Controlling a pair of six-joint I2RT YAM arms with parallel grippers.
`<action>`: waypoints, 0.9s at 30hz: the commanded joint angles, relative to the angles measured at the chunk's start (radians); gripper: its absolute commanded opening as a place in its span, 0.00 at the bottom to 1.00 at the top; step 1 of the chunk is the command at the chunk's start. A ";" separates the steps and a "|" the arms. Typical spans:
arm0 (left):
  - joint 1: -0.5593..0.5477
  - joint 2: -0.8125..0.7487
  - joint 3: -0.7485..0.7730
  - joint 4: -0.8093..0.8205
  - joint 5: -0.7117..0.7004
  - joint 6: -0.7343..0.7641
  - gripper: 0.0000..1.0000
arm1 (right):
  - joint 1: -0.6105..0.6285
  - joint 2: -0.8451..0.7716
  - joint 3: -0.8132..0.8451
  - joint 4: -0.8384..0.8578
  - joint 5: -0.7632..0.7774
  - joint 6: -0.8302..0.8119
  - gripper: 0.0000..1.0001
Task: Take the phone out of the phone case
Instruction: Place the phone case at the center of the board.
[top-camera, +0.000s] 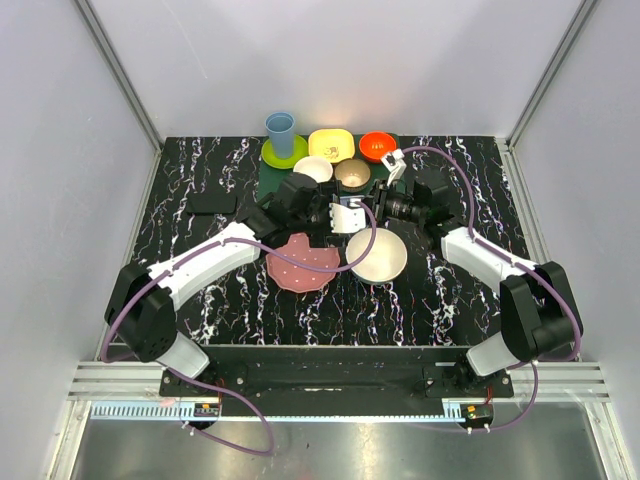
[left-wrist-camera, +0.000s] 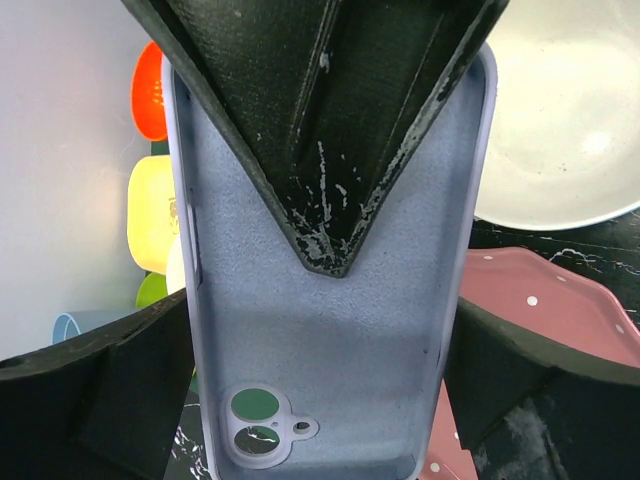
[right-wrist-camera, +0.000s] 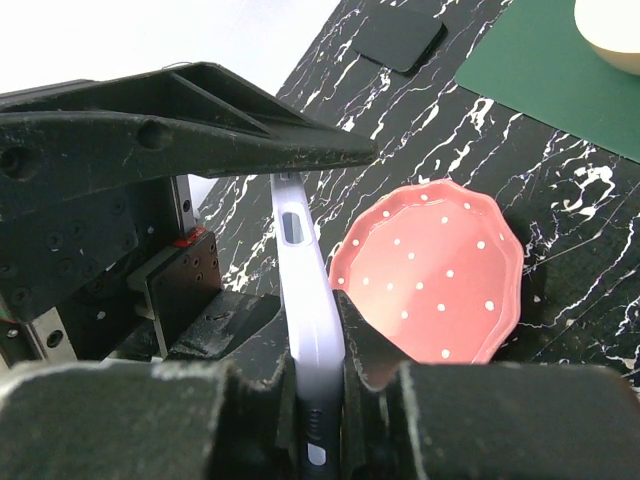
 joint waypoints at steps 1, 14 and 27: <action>-0.007 0.006 0.057 0.042 -0.015 0.006 0.97 | 0.013 -0.039 0.031 0.053 -0.028 0.011 0.00; -0.030 0.012 0.069 -0.025 0.015 0.035 0.60 | 0.014 -0.036 0.035 0.044 -0.028 0.001 0.01; -0.013 -0.031 0.003 -0.031 -0.009 0.067 0.62 | -0.010 -0.096 0.043 0.010 -0.028 -0.073 0.66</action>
